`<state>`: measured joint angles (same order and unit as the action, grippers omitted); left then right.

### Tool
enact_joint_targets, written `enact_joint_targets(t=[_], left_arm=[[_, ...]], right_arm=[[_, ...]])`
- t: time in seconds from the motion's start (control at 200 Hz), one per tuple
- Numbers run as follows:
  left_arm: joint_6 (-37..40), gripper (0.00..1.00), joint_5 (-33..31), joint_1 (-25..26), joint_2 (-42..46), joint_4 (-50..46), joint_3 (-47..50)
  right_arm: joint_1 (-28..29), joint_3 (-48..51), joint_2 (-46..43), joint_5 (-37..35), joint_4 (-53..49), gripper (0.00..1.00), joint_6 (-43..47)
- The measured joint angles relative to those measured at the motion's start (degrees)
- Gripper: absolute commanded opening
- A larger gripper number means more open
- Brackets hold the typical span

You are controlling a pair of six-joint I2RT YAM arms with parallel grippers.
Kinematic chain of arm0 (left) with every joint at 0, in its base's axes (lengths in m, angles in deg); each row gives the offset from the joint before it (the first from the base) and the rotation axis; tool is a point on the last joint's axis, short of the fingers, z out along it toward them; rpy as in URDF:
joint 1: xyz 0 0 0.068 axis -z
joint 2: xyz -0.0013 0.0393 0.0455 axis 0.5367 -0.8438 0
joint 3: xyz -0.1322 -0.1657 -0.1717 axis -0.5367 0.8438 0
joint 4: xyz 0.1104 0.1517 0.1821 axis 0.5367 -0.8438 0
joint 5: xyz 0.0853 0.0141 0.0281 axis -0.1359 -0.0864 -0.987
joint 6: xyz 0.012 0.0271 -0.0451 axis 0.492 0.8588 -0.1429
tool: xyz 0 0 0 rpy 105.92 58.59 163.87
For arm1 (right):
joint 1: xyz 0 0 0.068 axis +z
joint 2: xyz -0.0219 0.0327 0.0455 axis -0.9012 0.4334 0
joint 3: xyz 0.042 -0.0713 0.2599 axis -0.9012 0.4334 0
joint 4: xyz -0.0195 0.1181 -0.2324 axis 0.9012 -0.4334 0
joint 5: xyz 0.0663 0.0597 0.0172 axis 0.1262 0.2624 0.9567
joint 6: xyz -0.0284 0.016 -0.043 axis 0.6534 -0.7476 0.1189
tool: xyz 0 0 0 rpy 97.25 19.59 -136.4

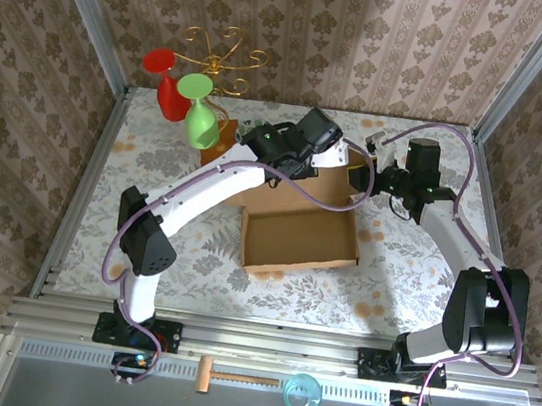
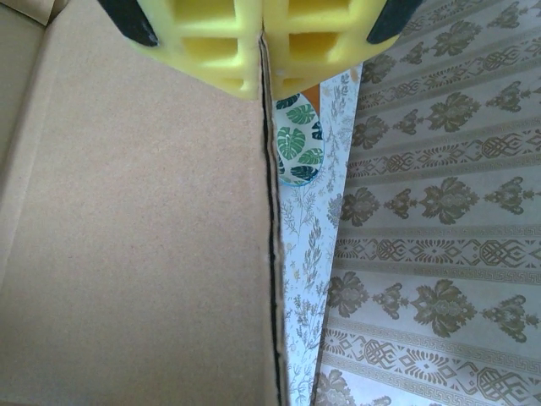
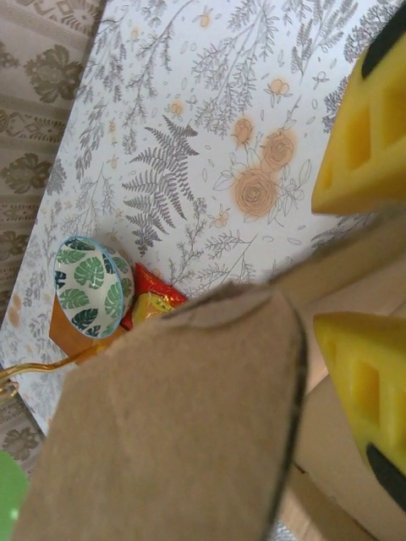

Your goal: Fold the paper box

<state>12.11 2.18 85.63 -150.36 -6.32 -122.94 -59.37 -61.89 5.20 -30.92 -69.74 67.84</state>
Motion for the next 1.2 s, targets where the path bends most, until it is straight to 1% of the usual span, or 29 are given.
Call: enact_joint_targets(t=[0.08, 0.13, 0.15, 0.205, 0.265, 0.335, 0.395, 0.485, 0.565, 0.69, 0.76, 0.815, 0.855, 0.915, 1.005, 1.12, 1.2], left_arm=[[-0.07, 0.0, 0.31, 0.0, -0.15, 0.04, -0.46], [-0.39, 0.09, 0.46, 0.0, -0.37, -0.13, -1.03], [-0.5, 0.17, 0.46, -0.02, -0.42, -0.22, -1.22], [-1.84, 0.33, 0.94, -0.11, -0.66, -0.39, -2.03], [-3.63, 0.46, 1.27, -0.02, -0.74, -0.44, -3.13], [-7.37, 0.57, 1.42, 0.0, -0.7, -0.63, -4.33], [-11.06, 0.63, 1.51, 0.0, -0.17, -0.96, -4.66], [-17.94, 0.64, 1.97, -0.26, 1.64, -2.6, -4.31], [-24.06, 0.63, 3.69, -0.98, 6.38, -3.32, -0.31], [-32.13, 0.62, 7.37, -3.98, 18.51, -3.61, 11.67], [-36.48, 0.57, 10.67, -7.72, 26.32, -2.95, 20.0], [-39.01, 0.54, 13.14, -10.97, 30.86, -2.34, 25.35], [-40.65, 0.53, 14.88, -13.88, 34.14, -1.07, 29.97], [-42.45, 0.52, 16.83, -16.92, 38.07, 1.62, 36.85], [-44.09, 0.51, 19.76, -19.47, 41.97, 6.1, 46.56], [-45.55, 0.51, 23.02, -22.32, 45.59, 15.26, 59.36], [-47.19, 0.51, 25.49, -25.57, 47.78, 22.34, 67.25]], right_arm=[[0.0, 0.0, 0.0, 0.04, 0.02, 0.1, 0.09], [0.2, 0.0, -0.04, 0.0, 0.26, 0.03, 0.31], [0.2, 0.0, -0.07, 0.0, 0.33, 0.0, 0.59], [0.22, 0.02, -0.17, -0.15, 0.42, 0.0, 0.55], [0.2, 0.31, -0.33, -0.28, 0.5, 0.0, 0.79], [0.13, 0.98, -0.66, -0.33, 0.44, 0.0, 1.44], [-0.11, 1.57, -0.94, -0.33, 0.42, 0.0, 2.01], [-0.85, 2.47, -1.53, -0.11, 0.42, 0.0, 2.71], [-1.57, 2.95, -2.01, 0.2, 0.39, 0.0, 3.56], [-1.97, 3.06, -2.27, 0.31, 0.33, 0.0, 4.96], [-2.03, 3.21, -2.29, 0.46, 0.42, 0.0, 5.25], [-2.03, 3.41, -2.29, 0.63, 0.42, 0.0, 5.42], [-2.03, 3.56, -2.29, 0.74, 0.39, 0.0, 5.62], [-2.08, 3.72, -2.29, 1.11, 0.39, 0.0, 5.92], [-2.08, 4.17, -2.38, 1.55, 0.37, 0.0, 6.29], [-2.08, 4.83, -2.75, 1.95, 0.39, 0.0, 6.32], [-2.08, 5.44, -3.28, 1.99, 0.39, 0.0, 6.32]])
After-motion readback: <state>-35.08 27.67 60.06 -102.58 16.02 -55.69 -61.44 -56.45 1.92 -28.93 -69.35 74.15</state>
